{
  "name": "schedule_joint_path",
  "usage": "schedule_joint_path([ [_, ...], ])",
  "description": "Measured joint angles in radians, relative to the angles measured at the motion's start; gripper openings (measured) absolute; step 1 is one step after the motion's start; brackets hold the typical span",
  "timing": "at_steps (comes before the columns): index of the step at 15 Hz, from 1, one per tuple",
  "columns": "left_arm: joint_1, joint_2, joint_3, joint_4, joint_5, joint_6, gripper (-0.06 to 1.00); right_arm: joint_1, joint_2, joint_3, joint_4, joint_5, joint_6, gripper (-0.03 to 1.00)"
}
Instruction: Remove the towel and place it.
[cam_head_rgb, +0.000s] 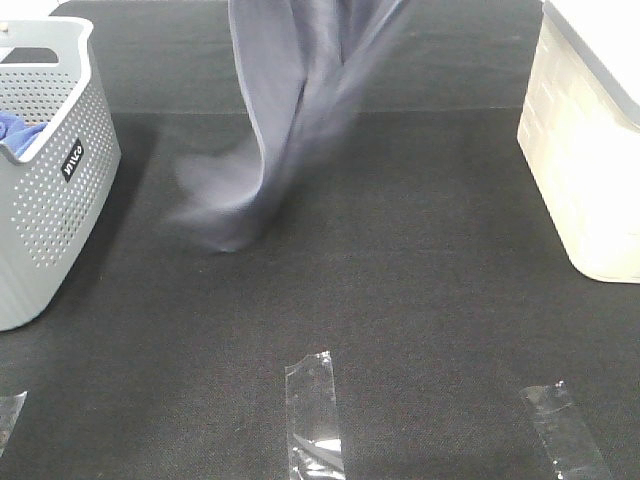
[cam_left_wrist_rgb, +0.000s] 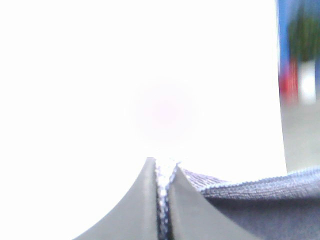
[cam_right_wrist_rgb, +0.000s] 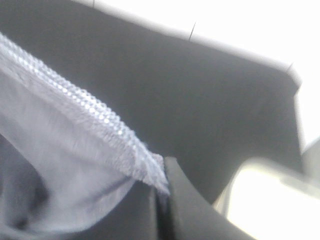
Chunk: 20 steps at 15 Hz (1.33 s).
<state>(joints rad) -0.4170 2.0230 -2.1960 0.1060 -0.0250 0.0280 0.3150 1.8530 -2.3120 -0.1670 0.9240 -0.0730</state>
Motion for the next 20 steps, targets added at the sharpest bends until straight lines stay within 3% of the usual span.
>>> schedule_joint_path([
  [2,0.000,-0.017,0.000,0.000,-0.093,0.000,0.00,0.000,-0.003,-0.135,-0.006,-0.010,0.000,0.00],
  [4,0.000,-0.046,0.000,0.001,-0.046,0.000,0.00,0.000,-0.006,-0.185,-0.001,0.024,0.000,0.00],
  [8,-0.003,-0.092,0.000,-0.005,0.395,0.000,0.00,0.000,0.006,-0.146,0.055,0.259,-0.003,0.00],
  [10,-0.003,-0.089,0.000,-0.027,0.669,0.000,0.00,0.001,0.007,-0.106,0.078,0.286,-0.001,0.00],
  [13,-0.008,-0.087,0.000,-0.034,0.827,0.024,0.00,0.007,0.020,-0.095,0.088,0.294,0.006,0.00],
  [15,-0.008,-0.060,-0.001,0.036,0.811,0.055,0.00,0.009,0.070,-0.095,0.086,0.295,0.006,0.00],
  [17,0.010,0.007,-0.001,0.121,0.717,0.062,0.00,0.009,0.148,-0.095,0.069,0.237,0.006,0.00],
  [20,0.088,0.135,-0.001,0.161,0.410,0.064,0.00,0.010,0.263,-0.095,0.035,-0.022,0.006,0.00],
])
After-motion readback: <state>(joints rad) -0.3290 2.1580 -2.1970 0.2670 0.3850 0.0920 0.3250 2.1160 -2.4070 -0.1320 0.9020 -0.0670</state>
